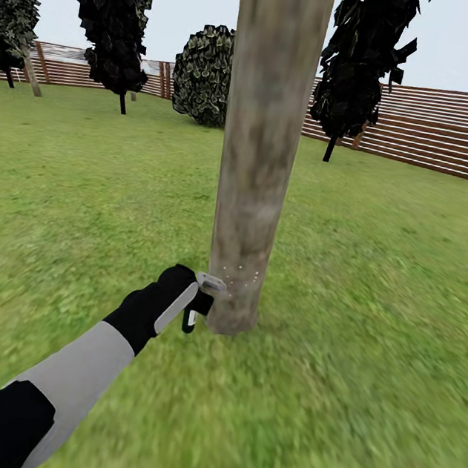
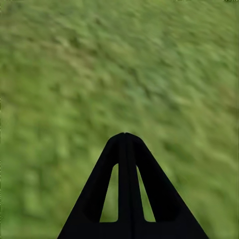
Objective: In the garden, pick up the pesticide atomizer on the floor and spray pesticide onto both trees until each tree trunk is fully covered.
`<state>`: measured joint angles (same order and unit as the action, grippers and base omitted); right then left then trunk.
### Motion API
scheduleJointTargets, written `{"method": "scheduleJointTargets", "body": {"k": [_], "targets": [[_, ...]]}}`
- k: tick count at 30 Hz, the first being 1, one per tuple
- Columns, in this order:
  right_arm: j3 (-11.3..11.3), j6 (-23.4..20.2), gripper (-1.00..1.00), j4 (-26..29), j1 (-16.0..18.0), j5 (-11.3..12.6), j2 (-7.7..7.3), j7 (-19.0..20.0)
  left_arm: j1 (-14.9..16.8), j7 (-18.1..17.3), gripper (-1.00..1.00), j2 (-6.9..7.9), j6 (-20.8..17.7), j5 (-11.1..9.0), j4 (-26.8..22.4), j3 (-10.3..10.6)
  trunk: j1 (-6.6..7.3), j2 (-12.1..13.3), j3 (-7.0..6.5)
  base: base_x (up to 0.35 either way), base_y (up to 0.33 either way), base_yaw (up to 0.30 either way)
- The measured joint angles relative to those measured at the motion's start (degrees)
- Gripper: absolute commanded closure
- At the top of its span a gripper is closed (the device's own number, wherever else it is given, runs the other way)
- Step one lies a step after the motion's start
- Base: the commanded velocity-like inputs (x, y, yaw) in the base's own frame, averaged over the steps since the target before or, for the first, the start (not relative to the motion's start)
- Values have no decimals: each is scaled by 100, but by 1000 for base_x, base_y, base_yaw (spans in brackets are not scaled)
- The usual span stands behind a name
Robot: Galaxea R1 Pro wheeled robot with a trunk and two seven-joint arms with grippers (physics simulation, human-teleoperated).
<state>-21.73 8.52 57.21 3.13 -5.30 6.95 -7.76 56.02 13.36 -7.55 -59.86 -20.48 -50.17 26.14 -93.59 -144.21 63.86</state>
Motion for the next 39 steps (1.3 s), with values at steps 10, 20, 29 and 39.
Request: {"method": "scheduleJointTargets", "body": {"k": [10,20,29,39], "targets": [[-22,14,100,45,-8,0,-6,0,-63,117,100,-32,1,-19,-353,12,0,0,0,0,0,0],[-13,10,100,3,-8,5,-6,0,-13,118,100,-63,0,-9,-596,23,0,0,0,0,0,0],[-11,10,100,-7,-8,-2,-6,0,278,128,100,-72,0,2,-598,23,0,0,0,0,0,0],[-11,10,100,-8,-8,5,-6,0,283,140,100,-72,0,-7,-720,20,-2,0,0,-85,0,0]]}}
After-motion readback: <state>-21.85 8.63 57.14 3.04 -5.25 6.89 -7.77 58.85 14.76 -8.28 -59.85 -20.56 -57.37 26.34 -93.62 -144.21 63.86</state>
